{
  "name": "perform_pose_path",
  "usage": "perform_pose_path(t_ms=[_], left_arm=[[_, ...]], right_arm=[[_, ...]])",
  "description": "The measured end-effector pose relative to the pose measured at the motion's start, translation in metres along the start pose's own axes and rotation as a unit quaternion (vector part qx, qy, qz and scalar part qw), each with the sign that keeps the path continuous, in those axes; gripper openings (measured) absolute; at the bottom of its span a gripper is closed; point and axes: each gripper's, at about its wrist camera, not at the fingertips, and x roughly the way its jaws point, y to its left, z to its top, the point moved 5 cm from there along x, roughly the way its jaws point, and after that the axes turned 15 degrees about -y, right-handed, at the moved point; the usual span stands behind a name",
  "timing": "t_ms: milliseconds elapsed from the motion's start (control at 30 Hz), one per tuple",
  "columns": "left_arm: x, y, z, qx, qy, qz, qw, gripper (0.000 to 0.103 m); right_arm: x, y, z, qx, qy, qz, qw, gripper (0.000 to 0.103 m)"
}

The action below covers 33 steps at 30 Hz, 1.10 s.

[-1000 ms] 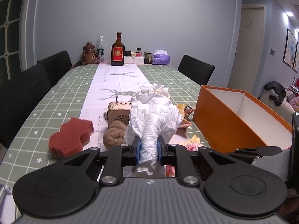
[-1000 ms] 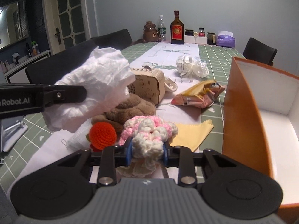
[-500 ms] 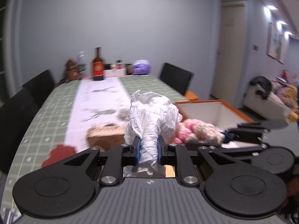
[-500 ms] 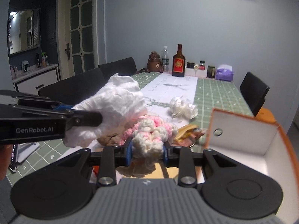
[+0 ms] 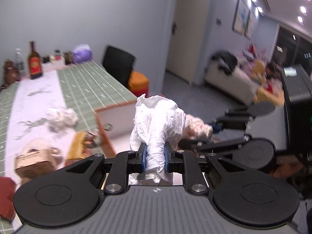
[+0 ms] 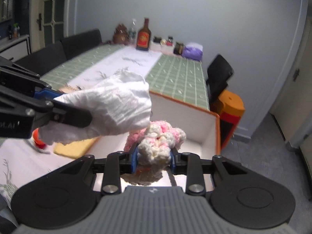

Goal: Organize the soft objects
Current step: 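Carry the bag and hat over the orange box with both grippers, then open both grippers to drop the bag and hat into the box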

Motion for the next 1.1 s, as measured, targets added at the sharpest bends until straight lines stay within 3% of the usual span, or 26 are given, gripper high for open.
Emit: perform_pose_path(t_ms=[133,367,600,800,1100], left_arm=[[0.039,-0.008,-0.014,-0.007,0.071,-0.03,0.997,0.019],[0.084,-0.016,-0.041,0.046,0.16,-0.017,0.9859,0.019],[0.105,-0.019,-0.057,0.079,0.205,-0.018,0.9755,0.019],[0.117,-0.021,-0.067,0.091,0.239,-0.01,0.9668,0.02],[0.119,-0.02,-0.075,0.092,0.253,-0.008,0.9631,0.027]], right_arm=[[0.018,-0.026,-0.019,0.004,0.056,-0.001,0.998,0.031],[0.058,-0.043,-0.05,-0.012,0.142,0.021,0.99,0.031],[0.092,-0.035,-0.066,-0.039,0.202,0.05,0.977,0.033],[0.104,-0.027,-0.072,-0.065,0.226,0.069,0.969,0.034],[0.112,-0.026,-0.075,-0.07,0.232,0.07,0.968,0.041]])
